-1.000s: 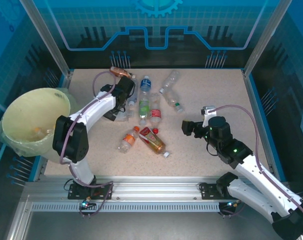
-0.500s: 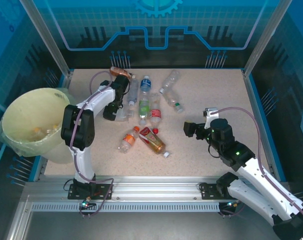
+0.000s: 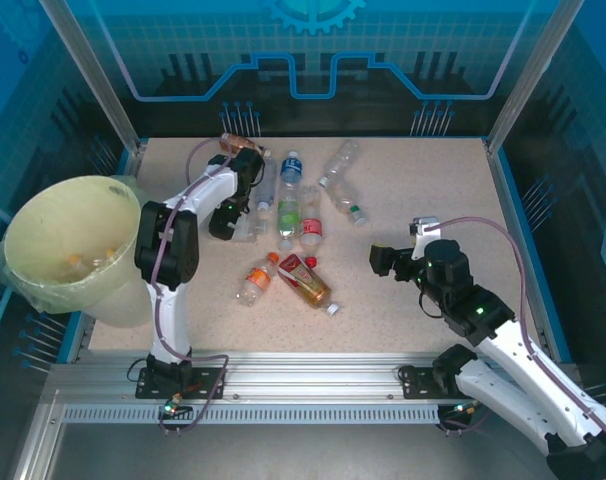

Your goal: Put the plastic bottles in the bin

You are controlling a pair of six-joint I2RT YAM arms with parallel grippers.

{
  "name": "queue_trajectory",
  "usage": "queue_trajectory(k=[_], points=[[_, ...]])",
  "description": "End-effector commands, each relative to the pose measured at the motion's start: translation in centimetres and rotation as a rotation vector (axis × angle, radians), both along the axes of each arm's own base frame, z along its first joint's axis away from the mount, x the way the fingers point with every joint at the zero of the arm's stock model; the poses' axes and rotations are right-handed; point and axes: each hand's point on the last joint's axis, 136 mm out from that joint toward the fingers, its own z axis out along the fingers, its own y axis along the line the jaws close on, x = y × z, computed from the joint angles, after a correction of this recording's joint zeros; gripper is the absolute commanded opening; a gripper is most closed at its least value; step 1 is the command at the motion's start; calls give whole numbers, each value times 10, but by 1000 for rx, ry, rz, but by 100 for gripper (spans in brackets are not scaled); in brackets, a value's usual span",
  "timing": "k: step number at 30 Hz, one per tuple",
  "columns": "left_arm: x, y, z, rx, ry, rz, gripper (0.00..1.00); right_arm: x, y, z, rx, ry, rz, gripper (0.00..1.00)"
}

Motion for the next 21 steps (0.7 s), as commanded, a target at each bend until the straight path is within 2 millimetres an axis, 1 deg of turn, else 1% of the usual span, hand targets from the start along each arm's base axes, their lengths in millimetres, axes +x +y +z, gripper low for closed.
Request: queue_trajectory(k=[1,9,13,16,21], points=[[-7,4,-26,-5,84,9,99,-1,-8,-4,-24,2,-20,100],[-6,-2,-45,-48,79,-24,99,-2,-8,-7,-23,10,-20,100],[-3,-4,-48,-63,66,-54,97,-3,-9,-7,-23,8,-21,100],[3,-6,-45,-68,35,-104,93,-4,-11,-7,-23,6,-27,100],[13,-4,-26,-37,-66,-207,86,-4,-12,-6,-23,3,-30,100]])
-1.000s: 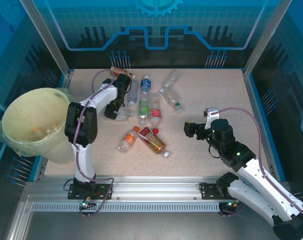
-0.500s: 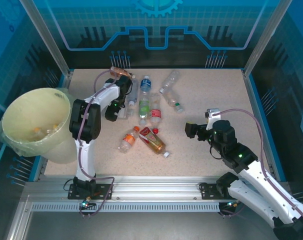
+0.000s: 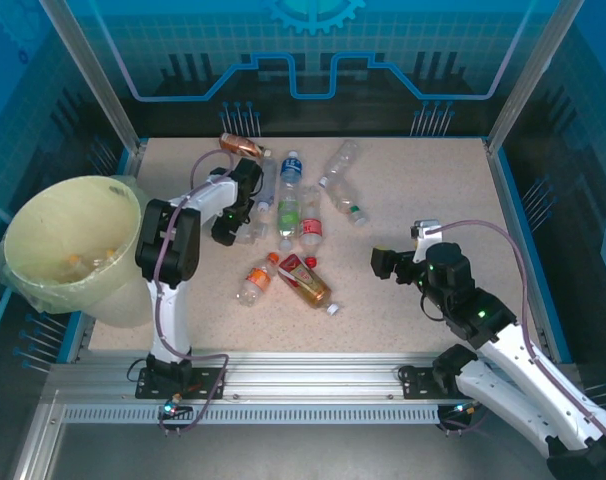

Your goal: Put the plastic bottles in the bin

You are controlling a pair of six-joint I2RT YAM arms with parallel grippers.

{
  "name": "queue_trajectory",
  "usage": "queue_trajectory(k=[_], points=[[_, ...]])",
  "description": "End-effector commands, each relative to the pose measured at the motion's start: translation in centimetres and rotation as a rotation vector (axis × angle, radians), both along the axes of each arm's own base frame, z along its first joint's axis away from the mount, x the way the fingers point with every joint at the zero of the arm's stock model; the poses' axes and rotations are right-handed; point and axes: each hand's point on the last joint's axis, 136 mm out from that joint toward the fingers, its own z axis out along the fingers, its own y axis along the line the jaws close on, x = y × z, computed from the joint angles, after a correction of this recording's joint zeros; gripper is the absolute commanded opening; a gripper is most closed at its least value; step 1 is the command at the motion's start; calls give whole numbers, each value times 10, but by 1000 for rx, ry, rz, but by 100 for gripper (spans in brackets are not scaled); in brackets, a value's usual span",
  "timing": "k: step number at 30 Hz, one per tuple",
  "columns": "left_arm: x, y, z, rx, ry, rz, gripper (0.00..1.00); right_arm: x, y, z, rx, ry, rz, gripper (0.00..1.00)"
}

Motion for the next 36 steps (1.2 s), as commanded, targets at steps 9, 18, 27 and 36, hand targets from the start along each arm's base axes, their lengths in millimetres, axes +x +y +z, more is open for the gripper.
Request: queue_trajectory(k=[9,18,27,36], points=[[18,5,51,63,-262,-258,72,-1,8,7,-15,-40,73,100],[28,-4,126,155,-440,-470,61,-3,31,15,-4,-76,208,100],[6,-17,214,200,-635,-626,57,1,54,26,25,-119,316,100],[-43,-13,320,280,-795,-755,56,10,61,33,35,-156,325,100]])
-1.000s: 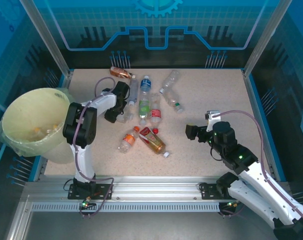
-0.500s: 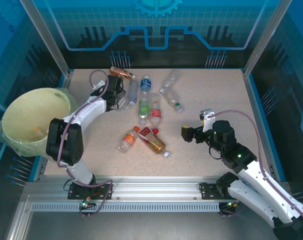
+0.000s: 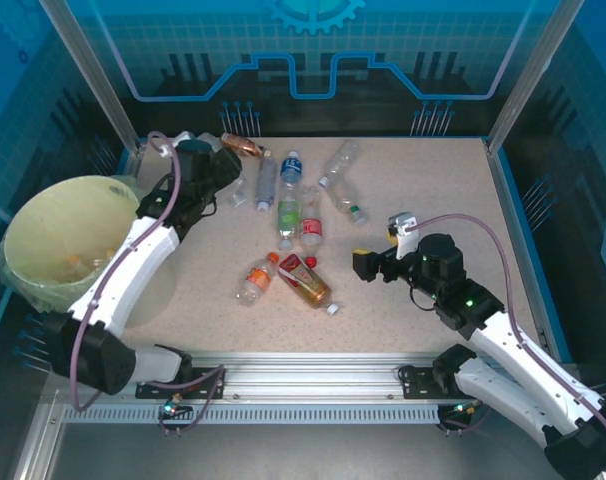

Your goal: Put the plastic bottles in the bin

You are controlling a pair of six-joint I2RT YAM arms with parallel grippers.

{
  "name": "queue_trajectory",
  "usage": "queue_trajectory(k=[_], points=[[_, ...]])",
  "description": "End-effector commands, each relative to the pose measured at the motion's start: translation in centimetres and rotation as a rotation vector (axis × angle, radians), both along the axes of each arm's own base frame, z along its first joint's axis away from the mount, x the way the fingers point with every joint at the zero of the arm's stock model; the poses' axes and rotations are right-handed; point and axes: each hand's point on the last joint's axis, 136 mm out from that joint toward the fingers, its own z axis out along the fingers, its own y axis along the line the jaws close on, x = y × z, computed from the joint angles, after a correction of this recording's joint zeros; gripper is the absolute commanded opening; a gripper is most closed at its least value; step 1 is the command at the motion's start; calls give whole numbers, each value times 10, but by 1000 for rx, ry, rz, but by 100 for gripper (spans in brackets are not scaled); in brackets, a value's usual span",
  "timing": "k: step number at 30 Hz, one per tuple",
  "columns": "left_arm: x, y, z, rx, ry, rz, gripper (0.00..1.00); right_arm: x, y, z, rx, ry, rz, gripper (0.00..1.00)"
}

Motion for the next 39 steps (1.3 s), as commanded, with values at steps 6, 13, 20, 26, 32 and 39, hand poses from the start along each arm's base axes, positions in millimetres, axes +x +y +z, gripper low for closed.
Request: queue_trajectory(k=[6,13,20,26,32,39], points=[[-61,18,112,118,-243,-58,57,10,10,19,37,-65,30,100],[-101,61,151,239,-292,112,57,13,15,19,40,-55,43,100],[-129,112,150,347,-233,344,57,15,21,19,42,-45,59,100],[-154,160,131,399,-113,537,57,17,25,18,39,-43,70,100],[-182,194,108,400,-14,668,58,18,30,18,35,-34,86,100],[-199,212,71,389,142,729,59,21,37,15,27,-22,112,100]])
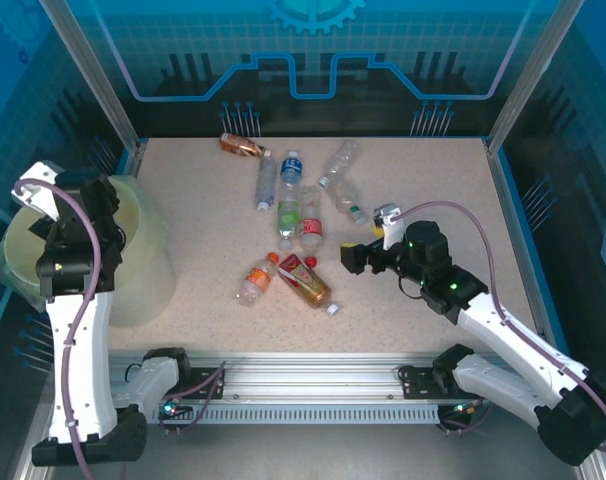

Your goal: Put the plastic bottles in the bin

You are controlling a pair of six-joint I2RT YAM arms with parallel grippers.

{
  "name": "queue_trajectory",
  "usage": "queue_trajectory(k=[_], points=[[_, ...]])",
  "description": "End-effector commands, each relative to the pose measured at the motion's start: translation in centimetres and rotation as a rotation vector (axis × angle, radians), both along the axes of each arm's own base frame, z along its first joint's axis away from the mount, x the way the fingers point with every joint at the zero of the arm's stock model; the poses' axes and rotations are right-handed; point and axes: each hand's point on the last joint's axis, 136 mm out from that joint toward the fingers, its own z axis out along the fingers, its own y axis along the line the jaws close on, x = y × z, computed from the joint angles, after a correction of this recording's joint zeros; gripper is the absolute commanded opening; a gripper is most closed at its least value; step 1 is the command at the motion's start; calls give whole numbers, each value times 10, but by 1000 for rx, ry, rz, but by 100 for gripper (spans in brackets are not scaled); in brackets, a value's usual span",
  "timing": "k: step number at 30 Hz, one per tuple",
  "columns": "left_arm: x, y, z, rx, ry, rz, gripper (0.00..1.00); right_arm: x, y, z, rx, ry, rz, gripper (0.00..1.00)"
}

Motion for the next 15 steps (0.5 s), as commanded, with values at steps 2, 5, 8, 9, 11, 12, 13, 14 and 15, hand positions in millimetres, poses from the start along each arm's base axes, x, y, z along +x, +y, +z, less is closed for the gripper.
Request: queue_trajectory(k=[2,5,8,9,11,12,13,14,15], points=[[-19,12,-27,-53,93,81,59,3,11,22,20,-53,46,100],[-26,16,-37,-105,101,99,60,3,15,21,13,-50,60,100],[-26,20,-50,-148,109,106,62,3,18,22,10,-48,73,100],[-27,22,-56,-164,115,114,62,3,19,22,9,-48,77,100],[-26,24,-65,-209,114,115,63,2,20,21,6,-44,83,100],[-25,24,-70,-238,111,111,64,2,21,21,3,-44,84,100],[-23,24,-75,-264,108,106,64,1,21,20,0,-43,86,100],[-22,24,-80,-289,105,104,65,0,21,20,-3,-42,87,100],[-21,23,-85,-306,106,104,66,0,20,18,-9,-38,86,100]])
